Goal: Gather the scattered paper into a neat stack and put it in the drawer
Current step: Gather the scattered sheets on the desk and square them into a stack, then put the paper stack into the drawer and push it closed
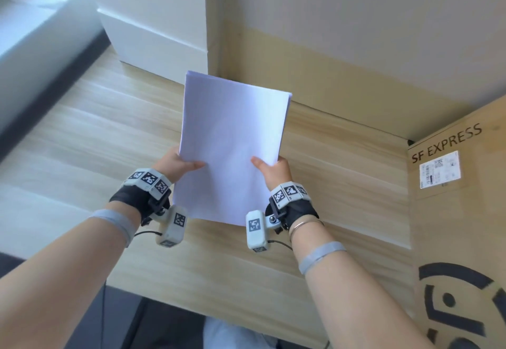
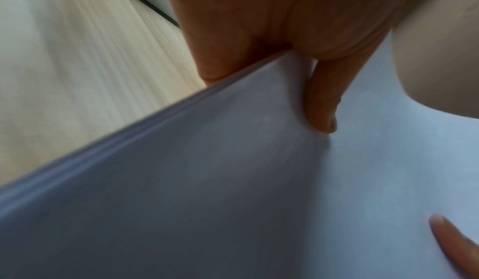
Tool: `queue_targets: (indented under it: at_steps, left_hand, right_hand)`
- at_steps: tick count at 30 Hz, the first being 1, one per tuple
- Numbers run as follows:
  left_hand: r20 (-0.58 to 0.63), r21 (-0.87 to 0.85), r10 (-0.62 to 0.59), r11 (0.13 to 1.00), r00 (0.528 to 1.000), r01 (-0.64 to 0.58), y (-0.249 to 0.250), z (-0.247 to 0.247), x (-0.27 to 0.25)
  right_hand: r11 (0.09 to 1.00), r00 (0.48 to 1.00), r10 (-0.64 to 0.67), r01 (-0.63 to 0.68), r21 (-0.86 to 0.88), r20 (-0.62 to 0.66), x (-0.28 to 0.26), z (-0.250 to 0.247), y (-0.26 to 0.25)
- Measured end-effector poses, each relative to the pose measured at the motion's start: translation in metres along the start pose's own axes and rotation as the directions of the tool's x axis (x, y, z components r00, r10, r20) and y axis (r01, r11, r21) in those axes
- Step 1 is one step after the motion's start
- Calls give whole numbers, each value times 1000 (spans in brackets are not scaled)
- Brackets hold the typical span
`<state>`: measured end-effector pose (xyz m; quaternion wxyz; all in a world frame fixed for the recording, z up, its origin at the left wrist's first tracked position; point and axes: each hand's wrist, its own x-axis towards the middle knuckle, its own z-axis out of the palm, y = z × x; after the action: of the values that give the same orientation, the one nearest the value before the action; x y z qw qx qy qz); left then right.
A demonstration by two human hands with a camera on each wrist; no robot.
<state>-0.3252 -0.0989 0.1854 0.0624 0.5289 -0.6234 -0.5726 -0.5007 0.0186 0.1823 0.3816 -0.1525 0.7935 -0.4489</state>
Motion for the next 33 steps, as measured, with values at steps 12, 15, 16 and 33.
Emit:
queue_targets:
  at_steps: [12,15,16,33]
  left_hand:
    - [-39,3,-110,994,993,111,-110,-65,-78]
    - [-14,-57,-132,990,991,131,-143,-87,-106]
    - [-11,-83,-135,988,991,134,-156,-94,-114]
    - [-41,-192,-335,927,941,322,-372,-183,-224]
  right_hand:
    - [992,991,72,-59,-111,116,-89,96,50]
    - [984,982,125,-104,-145,144,-124,121,65]
    - [981,980,137,-113,-157,147,-136,130,71]
    - [940,899,327,-279,-195,292,-288,288,198]
